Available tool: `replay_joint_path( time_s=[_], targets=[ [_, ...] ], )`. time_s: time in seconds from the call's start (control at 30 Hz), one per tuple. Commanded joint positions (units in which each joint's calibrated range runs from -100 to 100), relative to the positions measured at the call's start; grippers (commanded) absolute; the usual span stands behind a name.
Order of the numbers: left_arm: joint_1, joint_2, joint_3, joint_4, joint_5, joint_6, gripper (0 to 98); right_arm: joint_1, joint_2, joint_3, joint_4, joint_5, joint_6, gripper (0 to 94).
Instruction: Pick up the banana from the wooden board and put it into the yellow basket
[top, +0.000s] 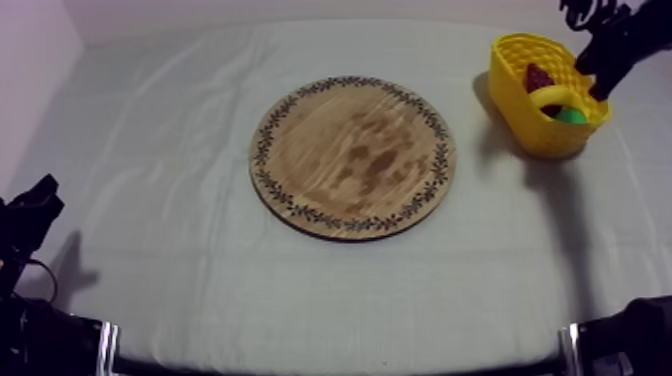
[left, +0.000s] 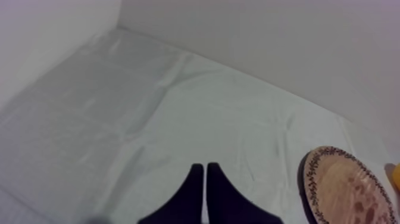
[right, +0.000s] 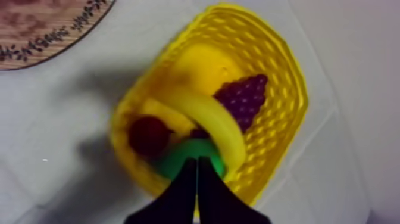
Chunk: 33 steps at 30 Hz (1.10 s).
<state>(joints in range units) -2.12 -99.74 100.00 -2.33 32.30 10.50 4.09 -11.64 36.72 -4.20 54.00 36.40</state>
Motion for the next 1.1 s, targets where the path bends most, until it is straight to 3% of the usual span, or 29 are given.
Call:
replay_joint_path(
  time_s=[0.0, 0.53, 0.93, 1.07],
  targets=[
    [0.0, 0.0, 0.0, 0.01, 0.0, 0.0, 0.1, -0.4, -11.8, 9.9, -0.5, -0.3, -2.4, 0.7],
    [0.0, 0.0, 0.0, 0.01, 0.0, 0.0, 0.1, -4.1, -56.9, 34.9, -2.3, 3.0, -10.3, 0.8],
    [0.0, 0.0, 0.0, 0.01, 0.0, 0.0, 0.1, -6.8, -80.3, 47.3, -2.6, -2.6, -15.4, 2.8],
    [0.0, 0.0, 0.0, 0.01, 0.0, 0.0, 0.1, -7.0, -83.1, 53.4, -3.8, -5.7, -14.9, 2.8]
  ],
)
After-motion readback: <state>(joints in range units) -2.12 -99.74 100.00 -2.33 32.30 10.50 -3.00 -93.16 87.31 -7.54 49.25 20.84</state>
